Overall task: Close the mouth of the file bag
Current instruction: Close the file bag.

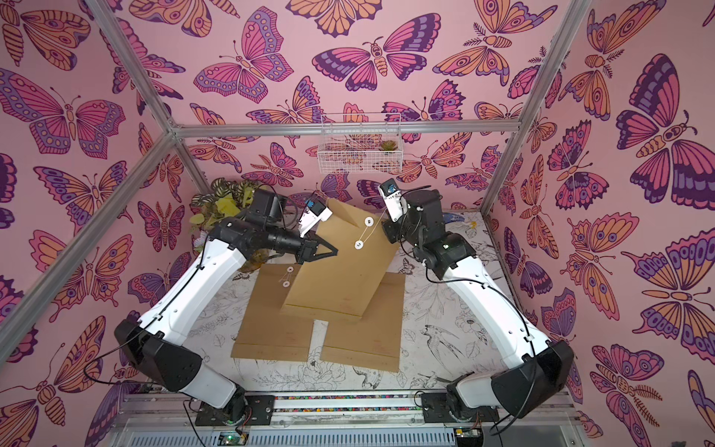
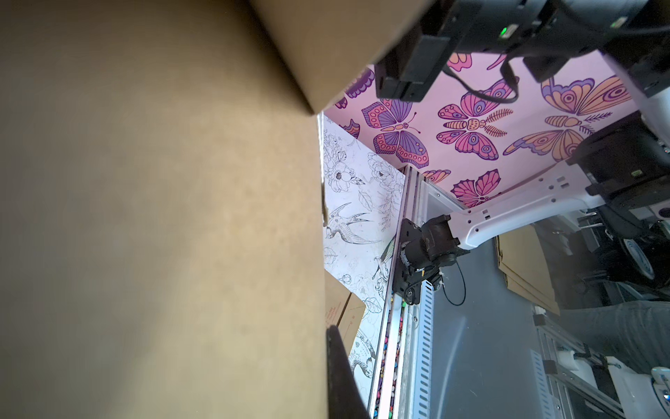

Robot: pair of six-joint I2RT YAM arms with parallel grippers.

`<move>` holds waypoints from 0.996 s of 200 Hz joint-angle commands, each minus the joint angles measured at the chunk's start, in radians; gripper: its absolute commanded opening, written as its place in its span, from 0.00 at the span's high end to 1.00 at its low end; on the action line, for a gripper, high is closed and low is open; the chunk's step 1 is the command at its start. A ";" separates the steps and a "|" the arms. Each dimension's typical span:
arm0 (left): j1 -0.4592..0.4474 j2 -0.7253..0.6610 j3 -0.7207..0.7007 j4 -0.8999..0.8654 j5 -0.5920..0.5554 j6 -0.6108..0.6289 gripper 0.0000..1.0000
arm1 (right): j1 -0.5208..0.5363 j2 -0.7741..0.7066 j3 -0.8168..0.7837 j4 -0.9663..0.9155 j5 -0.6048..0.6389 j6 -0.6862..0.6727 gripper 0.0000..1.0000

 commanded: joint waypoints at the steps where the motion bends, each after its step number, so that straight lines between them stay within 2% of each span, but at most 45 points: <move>1: -0.024 -0.034 -0.024 -0.002 -0.008 0.061 1.00 | -0.009 0.014 0.050 -0.086 -0.021 -0.013 1.00; 71: -0.079 -0.020 -0.020 -0.059 -0.062 0.125 1.00 | -0.004 0.037 0.094 -0.183 -0.074 -0.027 1.00; 123: -0.098 0.006 -0.010 -0.090 -0.129 0.126 1.00 | 0.048 0.073 0.170 -0.270 -0.064 -0.050 1.00; 166: -0.098 0.029 0.000 -0.094 -0.263 0.098 1.00 | 0.113 0.133 0.280 -0.421 0.063 -0.081 1.00; 199: -0.098 0.034 -0.004 -0.090 -0.336 0.101 1.00 | 0.115 0.210 0.399 -0.569 0.081 0.004 1.00</move>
